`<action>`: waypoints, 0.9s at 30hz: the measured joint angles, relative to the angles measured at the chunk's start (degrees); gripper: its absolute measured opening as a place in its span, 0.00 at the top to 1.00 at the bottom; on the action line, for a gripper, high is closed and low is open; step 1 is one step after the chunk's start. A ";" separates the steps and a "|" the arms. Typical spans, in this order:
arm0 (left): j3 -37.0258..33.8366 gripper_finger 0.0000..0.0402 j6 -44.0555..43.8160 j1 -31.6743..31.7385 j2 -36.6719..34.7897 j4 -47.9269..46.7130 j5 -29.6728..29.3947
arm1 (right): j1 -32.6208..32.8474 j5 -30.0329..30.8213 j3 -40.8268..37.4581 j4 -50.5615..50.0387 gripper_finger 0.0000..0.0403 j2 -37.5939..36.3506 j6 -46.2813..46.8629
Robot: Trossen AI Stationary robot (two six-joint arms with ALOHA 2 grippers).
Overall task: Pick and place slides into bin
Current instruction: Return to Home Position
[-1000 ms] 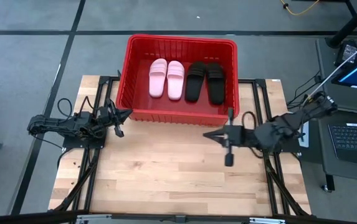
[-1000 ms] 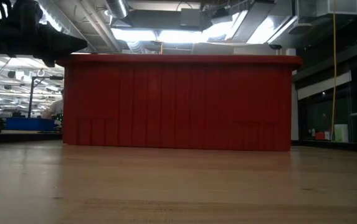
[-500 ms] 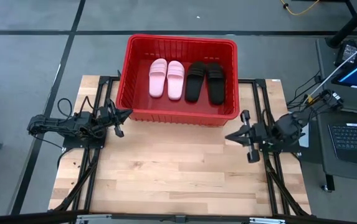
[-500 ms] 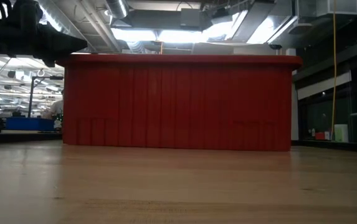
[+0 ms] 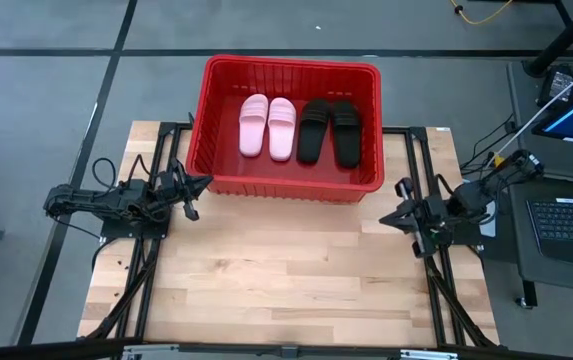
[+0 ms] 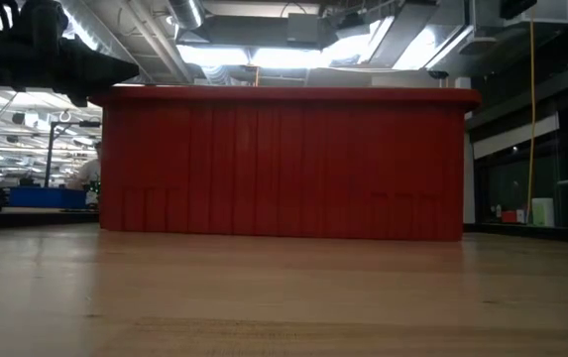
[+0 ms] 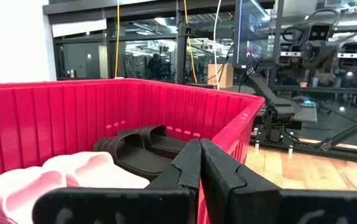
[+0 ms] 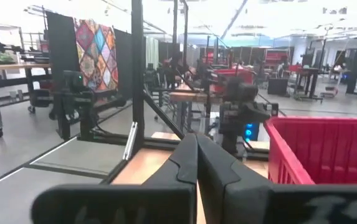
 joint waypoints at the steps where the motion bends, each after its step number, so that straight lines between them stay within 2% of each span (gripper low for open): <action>1: 0.00 0.99 0.00 0.00 0.00 0.00 0.00 | -0.10 0.00 -0.57 -0.12 0.99 -0.68 0.47; 9: -0.02 0.98 0.01 -0.02 0.00 0.00 0.03 | -0.75 -1.14 -6.67 -0.43 0.99 -7.80 0.24; 12: -0.02 0.99 0.00 0.00 0.00 0.00 0.00 | -2.75 -6.56 -10.54 -0.40 0.99 -13.21 0.24; 16: -0.02 0.99 0.02 0.00 0.00 0.00 0.00 | -8.40 -21.62 -14.44 -0.78 0.99 -19.57 2.40; 18: -0.02 0.99 0.02 0.00 0.02 0.00 0.00 | -11.44 -26.52 -14.88 -0.80 0.99 -21.30 3.96; 23: -0.02 0.98 0.00 -0.02 0.02 0.00 0.02 | -16.65 -30.12 -14.93 -3.36 0.99 -22.44 6.15; 27: -0.02 0.99 0.02 0.00 0.02 0.00 0.01 | -17.08 -29.67 -15.55 -6.33 0.99 -24.30 1.77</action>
